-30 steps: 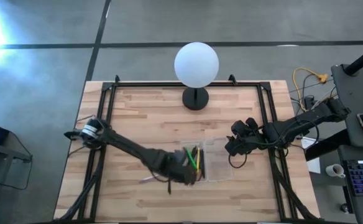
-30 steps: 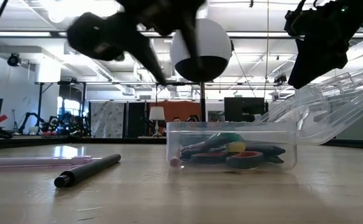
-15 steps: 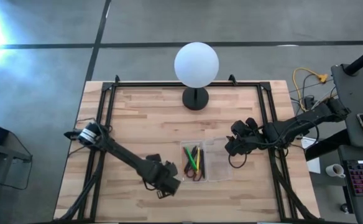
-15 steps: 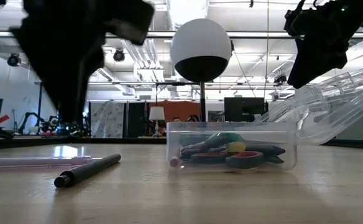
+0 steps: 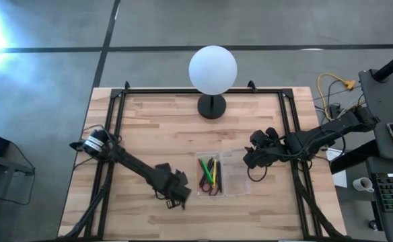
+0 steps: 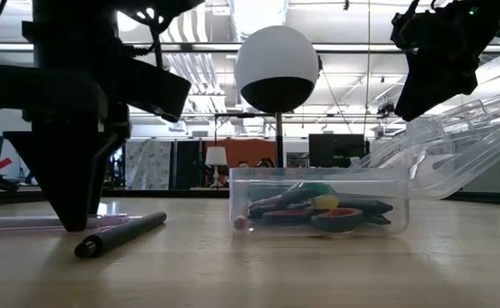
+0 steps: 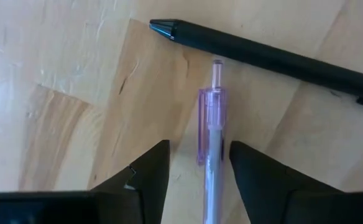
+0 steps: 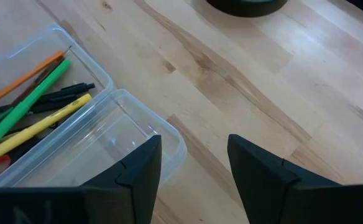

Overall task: Pick & place school supplies into a supply box
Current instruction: Put the purple pen into the transparent supply box

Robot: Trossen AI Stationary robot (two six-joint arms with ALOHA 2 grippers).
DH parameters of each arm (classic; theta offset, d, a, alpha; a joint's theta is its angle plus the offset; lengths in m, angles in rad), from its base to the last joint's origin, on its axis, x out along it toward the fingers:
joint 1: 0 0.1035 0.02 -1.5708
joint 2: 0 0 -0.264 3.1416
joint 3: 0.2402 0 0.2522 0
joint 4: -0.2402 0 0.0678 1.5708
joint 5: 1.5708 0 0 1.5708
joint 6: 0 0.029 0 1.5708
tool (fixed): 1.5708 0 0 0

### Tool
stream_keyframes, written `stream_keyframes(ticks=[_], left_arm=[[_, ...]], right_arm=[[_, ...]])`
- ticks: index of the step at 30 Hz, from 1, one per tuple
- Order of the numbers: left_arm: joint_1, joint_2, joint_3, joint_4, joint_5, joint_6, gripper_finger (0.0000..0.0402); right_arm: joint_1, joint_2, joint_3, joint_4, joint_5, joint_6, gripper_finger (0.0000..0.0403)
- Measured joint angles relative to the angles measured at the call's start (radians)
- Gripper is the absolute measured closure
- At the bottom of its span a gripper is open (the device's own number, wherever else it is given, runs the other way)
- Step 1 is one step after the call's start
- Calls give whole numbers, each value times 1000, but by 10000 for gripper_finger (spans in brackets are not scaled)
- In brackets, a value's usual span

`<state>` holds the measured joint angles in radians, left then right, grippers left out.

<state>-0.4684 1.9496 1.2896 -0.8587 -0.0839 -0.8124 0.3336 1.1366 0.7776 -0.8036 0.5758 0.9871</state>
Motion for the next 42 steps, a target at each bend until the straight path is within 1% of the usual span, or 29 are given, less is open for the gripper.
stream_keyframes(ticks=[2,4,6,9,11,12,16,18,21,23,25,27,30,33,35,38,40,42], left_arm=[[1,0,-17,21,17,-4,251],[1,1,-28,34,28,-24,268],[6,2,-34,43,52,-37,294],[15,3,-39,55,84,-44,343],[27,4,-37,59,109,-81,376],[35,4,-35,68,135,-116,384],[71,-9,-31,78,206,-258,386],[82,-37,-29,82,211,-328,387],[96,-97,-25,97,173,-463,387],[105,-166,-13,109,125,-574,387],[105,-223,-8,143,51,-679,388],[105,-254,-16,188,-60,-772,389],[115,-266,-18,361,-243,-876,389],[141,-227,-5,575,-349,-906,389],[160,-165,13,622,-374,-907,390],[181,-81,69,564,-366,-913,385],[189,-48,109,516,-336,-934,381],[189,-20,147,482,-332,-936,375]], right_arm=[[0,0,0,0,0,0,227],[0,0,0,1,0,0,227],[0,0,0,2,0,0,227],[0,0,0,3,0,0,227],[0,0,0,3,0,0,227],[0,0,0,3,0,0,227],[0,0,0,3,0,0,227],[0,0,0,3,0,0,227],[0,0,0,3,0,0,227],[0,0,0,3,0,0,227],[0,0,0,3,0,0,227],[0,0,0,3,0,0,227],[0,0,0,3,0,0,227],[0,0,0,3,0,0,227],[0,0,0,3,0,0,227],[0,0,0,6,0,0,227],[0,0,0,10,0,0,227],[-1,0,0,14,0,0,227]])
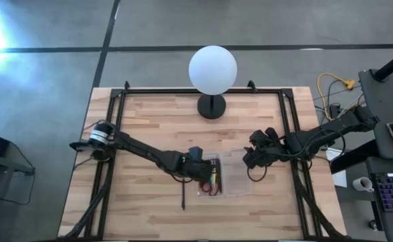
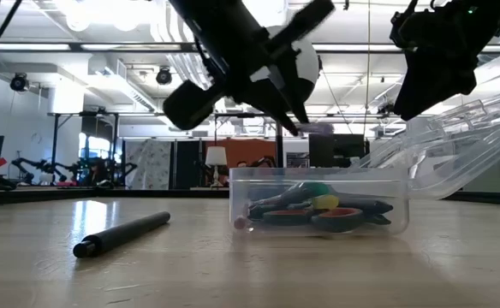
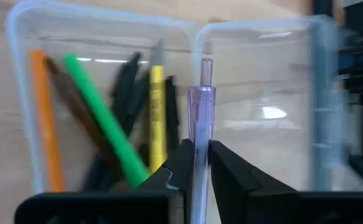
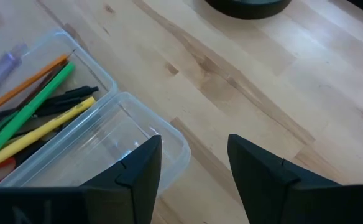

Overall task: Pick & place school supplies into a supply box
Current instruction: Put the purple pen into the transparent supply box, then put the black pen into the transparent supply box

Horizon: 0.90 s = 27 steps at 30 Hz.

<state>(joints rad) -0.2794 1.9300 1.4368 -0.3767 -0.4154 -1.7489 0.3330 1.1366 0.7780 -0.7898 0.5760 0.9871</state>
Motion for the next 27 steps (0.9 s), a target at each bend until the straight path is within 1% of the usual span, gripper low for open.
stream_keyframes(ticks=[3,6,9,13,15,18,20,23,27], left_arm=[[-1,24,50,-108,-4,6,357],[-1,23,111,-270,-3,15,332],[-1,23,166,-443,35,4,309],[-11,20,259,-589,68,86,283],[-29,18,305,-647,71,88,277],[-69,18,332,-663,91,89,274],[-94,18,319,-661,143,71,274],[-135,18,259,-664,243,-60,274],[-198,18,184,-646,289,-245,274]], right_arm=[[0,0,0,11,0,0,227],[0,0,0,17,0,0,227],[1,0,0,19,0,0,227],[1,0,0,21,0,0,227],[1,0,0,22,0,0,227],[1,0,0,24,0,0,227],[1,0,0,27,0,0,227],[1,0,0,30,0,0,227],[1,0,0,34,0,0,227]])
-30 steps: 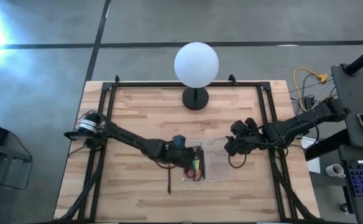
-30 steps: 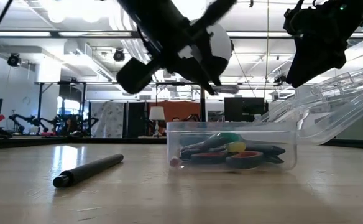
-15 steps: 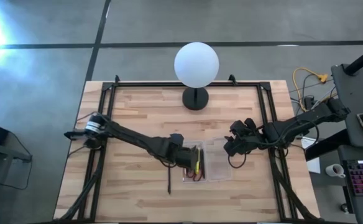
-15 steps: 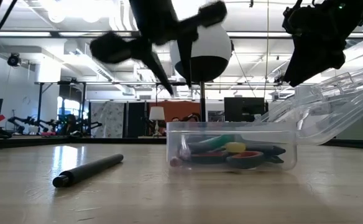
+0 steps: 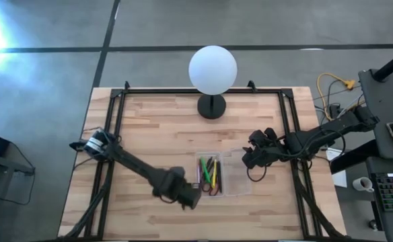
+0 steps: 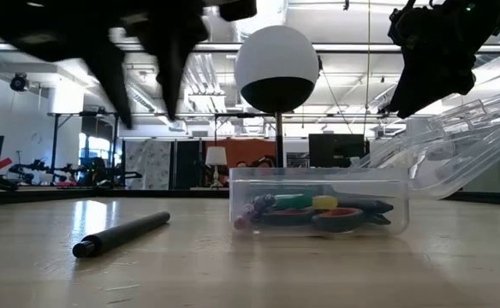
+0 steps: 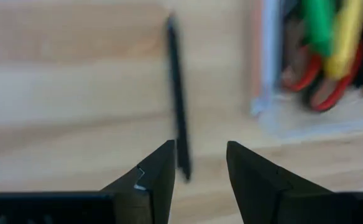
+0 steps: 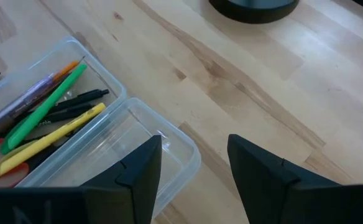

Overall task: Pick & place school supplies into a supply box
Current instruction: Put the black pen into the transparent supply box

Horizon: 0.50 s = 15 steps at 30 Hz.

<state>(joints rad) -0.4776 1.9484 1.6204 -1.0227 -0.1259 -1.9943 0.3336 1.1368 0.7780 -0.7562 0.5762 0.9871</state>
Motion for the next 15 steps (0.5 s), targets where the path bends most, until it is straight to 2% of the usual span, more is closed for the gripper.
stream_keyframes(ticks=[4,9,15], left_arm=[[-32,0,-65,70,42,-106,273],[-31,0,-117,148,41,-115,273],[-26,0,-176,157,41,-128,273]], right_arm=[[0,0,0,1,0,0,227],[0,0,0,5,0,0,227],[0,0,0,7,0,0,227]])
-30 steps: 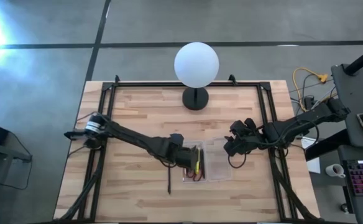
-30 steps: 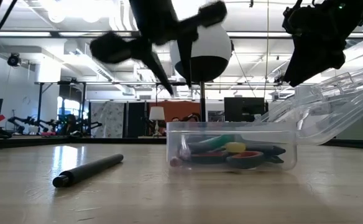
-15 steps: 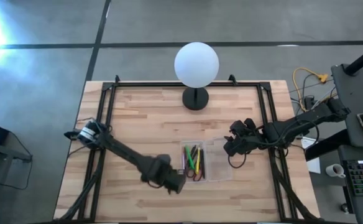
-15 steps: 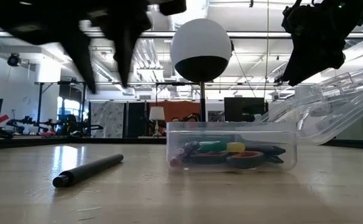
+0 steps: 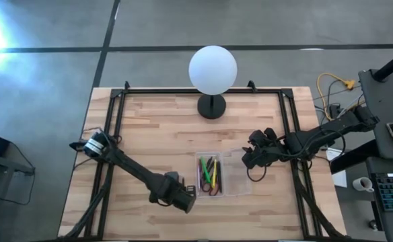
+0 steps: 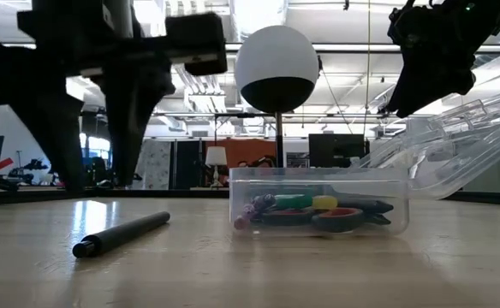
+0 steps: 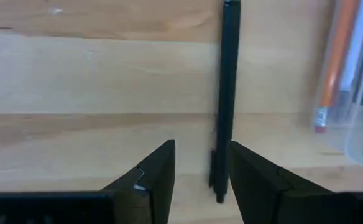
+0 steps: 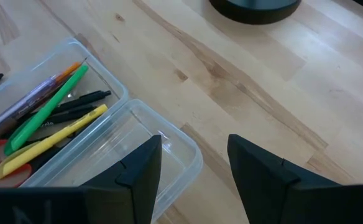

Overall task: Pick & place school supplies into a supply box
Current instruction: Put the black pen into the transparent supply box

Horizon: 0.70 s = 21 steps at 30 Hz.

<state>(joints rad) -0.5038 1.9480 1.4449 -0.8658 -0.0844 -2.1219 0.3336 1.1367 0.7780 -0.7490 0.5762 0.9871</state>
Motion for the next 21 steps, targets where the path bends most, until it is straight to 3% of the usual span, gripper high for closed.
stream_keyframes(ticks=[7,21], left_arm=[[39,12,-47,173,-48,65,275],[53,180,103,-42,-3,210,320]], right_arm=[[0,0,0,0,0,0,227],[0,0,0,8,0,0,227]])
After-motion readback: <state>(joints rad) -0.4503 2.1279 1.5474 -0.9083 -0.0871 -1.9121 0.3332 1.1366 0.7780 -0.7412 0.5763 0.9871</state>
